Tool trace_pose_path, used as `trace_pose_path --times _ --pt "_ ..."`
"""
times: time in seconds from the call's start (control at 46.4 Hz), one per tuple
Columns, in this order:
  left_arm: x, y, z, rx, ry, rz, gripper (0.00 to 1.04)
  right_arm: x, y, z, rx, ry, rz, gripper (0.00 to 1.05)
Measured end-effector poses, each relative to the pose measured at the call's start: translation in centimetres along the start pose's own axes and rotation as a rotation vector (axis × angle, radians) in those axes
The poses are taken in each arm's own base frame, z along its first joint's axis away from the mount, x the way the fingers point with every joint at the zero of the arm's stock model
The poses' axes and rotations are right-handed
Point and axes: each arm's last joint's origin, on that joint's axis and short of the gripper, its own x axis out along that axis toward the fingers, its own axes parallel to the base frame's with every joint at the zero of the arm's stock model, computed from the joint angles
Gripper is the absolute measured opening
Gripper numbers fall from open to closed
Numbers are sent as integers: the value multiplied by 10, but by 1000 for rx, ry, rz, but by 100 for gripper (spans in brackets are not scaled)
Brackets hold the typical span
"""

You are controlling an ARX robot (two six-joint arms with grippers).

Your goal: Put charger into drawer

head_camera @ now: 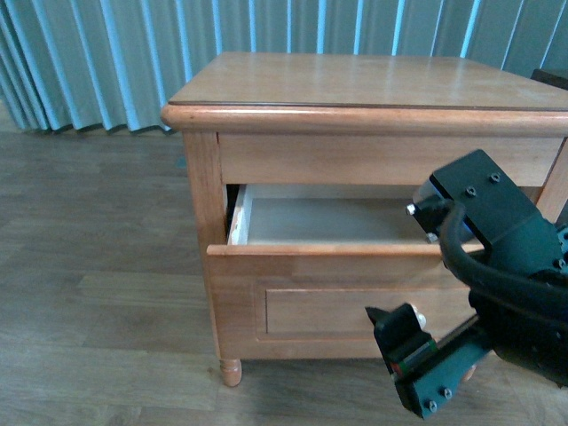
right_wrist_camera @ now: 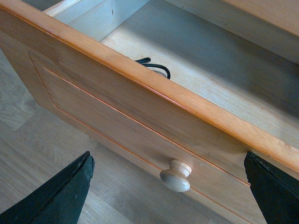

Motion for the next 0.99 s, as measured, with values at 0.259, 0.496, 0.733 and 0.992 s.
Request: trace_pose_path --times 0.259,0.496,0.733,0.992 --pt "0 0 0 0 0 0 99 34 -5 18 24 -13 -25 96" --pt "0 0 0 0 0 0 99 79 -8 33 76 -11 -53 96" --pt "0 0 0 0 0 0 99 110 -9 40 92 -23 -83 96" --pt "0 0 0 0 0 0 99 129 -7 45 121 -25 -99 96"
